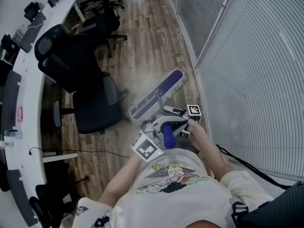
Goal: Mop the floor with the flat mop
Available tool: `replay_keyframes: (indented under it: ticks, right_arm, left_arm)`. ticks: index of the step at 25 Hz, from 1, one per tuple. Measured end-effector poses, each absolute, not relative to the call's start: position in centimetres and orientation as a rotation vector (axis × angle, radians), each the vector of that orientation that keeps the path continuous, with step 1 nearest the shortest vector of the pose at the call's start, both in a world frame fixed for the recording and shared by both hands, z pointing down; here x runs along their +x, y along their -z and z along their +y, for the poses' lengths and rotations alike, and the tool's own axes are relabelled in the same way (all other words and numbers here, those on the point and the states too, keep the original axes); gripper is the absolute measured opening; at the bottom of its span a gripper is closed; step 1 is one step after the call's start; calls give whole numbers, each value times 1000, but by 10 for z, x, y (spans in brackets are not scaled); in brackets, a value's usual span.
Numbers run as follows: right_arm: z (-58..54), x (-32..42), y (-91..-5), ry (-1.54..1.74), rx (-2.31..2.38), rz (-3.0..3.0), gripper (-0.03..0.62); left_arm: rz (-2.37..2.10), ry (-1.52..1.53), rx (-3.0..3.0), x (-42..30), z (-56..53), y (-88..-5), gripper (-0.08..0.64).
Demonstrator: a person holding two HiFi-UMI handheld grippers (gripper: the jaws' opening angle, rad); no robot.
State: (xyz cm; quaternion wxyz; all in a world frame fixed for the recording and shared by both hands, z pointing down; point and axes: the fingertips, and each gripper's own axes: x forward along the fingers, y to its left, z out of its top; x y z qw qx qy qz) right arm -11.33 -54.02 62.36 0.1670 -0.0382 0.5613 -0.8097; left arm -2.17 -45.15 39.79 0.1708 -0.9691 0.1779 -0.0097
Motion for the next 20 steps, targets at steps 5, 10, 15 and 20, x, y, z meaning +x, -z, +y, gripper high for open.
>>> replay_keyframes:
  ticks: [5, 10, 15, 20]
  right_arm:
    - [-496, -102, -628, 2321, -66, 1612, 267]
    - [-454, -67, -625, 2297, -64, 1626, 268]
    - [-394, -11, -606, 2236, -3, 1610, 268]
    - [-323, 52, -630, 2125, -172, 2012, 267]
  left_arm:
    - [484, 42, -2764, -10, -408, -401, -2]
    - [459, 81, -2770, 25, -365, -403, -3]
    - [422, 91, -2772, 80, -310, -389, -2]
    - [769, -125, -2832, 50, -298, -343, -2]
